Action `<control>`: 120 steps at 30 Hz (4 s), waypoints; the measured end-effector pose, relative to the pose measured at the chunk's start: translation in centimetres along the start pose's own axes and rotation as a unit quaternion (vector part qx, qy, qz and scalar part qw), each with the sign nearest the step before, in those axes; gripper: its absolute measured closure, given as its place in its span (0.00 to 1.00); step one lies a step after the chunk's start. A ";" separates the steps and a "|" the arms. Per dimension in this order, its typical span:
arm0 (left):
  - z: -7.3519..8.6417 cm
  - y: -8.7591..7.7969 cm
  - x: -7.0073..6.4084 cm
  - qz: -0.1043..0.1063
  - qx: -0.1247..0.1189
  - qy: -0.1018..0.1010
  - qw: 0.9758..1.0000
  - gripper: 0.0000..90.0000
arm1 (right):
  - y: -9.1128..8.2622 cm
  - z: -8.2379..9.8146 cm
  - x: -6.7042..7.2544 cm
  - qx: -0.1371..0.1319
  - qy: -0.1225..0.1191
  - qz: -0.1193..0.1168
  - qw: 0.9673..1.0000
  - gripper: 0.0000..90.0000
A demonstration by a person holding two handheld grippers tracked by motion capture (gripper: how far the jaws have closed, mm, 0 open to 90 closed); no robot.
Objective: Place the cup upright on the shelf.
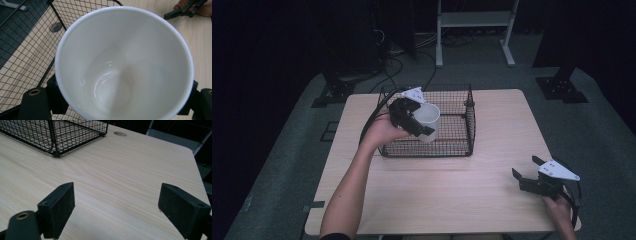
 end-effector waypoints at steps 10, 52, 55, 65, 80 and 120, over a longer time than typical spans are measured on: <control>-0.2 -0.2 1.4 -0.010 0.002 -0.008 1.000 0.24 | 0.0 0.0 0.0 0.000 0.001 0.000 1.000 0.15; 0.1 2.7 5.9 -0.019 0.017 -0.042 0.999 0.24 | 0.0 0.0 0.0 0.000 0.003 -0.001 1.000 0.15; 0.3 3.1 6.2 -0.018 0.020 -0.045 0.999 0.24 | 0.0 0.0 0.0 -0.001 0.003 -0.001 1.000 0.15; 0.5 4.2 6.9 -0.019 0.021 -0.051 0.998 0.24 | 0.0 0.0 -0.1 -0.001 0.004 -0.002 1.000 0.15; 1.1 5.9 7.7 -0.015 0.029 -0.060 0.998 0.24 | 0.0 0.0 -0.1 -0.001 0.004 -0.003 1.000 0.15; 2.9 9.9 9.3 0.007 0.074 -0.094 0.993 0.24 | -0.1 0.0 -0.1 -0.004 0.007 -0.004 1.000 0.15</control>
Point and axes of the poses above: each handheld gripper's, and its own axes: y roughly forward along the jaws, z roughly out of its underside, x roughly to its left, the point moved 3 cm from there along y, roughly forward along the jaws, and after that the axes turned 11 degrees about z, right-handed, at the moved point
